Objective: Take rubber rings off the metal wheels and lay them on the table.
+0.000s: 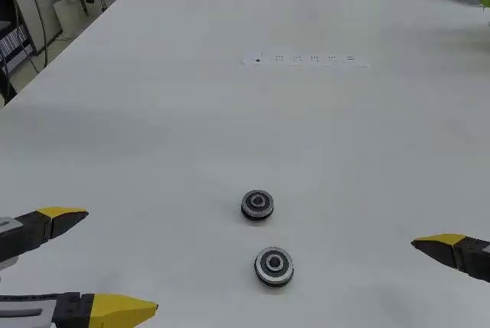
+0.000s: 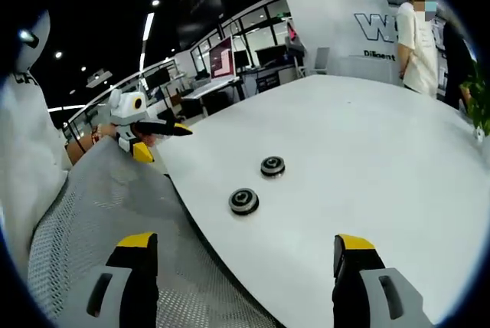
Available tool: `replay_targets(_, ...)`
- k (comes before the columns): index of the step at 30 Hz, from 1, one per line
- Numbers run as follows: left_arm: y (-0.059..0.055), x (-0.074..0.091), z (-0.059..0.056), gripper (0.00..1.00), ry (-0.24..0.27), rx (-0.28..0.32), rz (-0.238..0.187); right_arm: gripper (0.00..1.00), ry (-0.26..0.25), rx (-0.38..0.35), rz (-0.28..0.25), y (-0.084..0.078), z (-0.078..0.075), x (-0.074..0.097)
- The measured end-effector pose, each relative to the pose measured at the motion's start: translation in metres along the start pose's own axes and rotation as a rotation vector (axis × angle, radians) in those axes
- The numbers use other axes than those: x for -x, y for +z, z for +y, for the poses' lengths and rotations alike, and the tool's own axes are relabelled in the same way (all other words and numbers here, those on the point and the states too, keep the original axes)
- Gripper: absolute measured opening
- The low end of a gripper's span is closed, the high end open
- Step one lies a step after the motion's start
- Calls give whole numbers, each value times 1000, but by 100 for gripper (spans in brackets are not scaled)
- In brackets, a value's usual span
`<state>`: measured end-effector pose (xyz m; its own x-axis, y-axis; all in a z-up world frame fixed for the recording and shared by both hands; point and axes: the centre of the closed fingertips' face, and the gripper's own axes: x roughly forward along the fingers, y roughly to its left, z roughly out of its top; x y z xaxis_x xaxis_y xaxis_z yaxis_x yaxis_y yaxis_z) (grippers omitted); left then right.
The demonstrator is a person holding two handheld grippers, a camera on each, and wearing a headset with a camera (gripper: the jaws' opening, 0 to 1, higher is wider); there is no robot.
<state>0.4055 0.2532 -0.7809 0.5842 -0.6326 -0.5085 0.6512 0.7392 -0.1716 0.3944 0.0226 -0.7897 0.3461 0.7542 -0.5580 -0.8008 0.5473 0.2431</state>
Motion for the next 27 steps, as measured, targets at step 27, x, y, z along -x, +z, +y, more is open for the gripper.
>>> replay_targets(27, -6, -2, -4, 93, -22, -13, 37, 93, -1, -3, 11, -2, 0, -1)
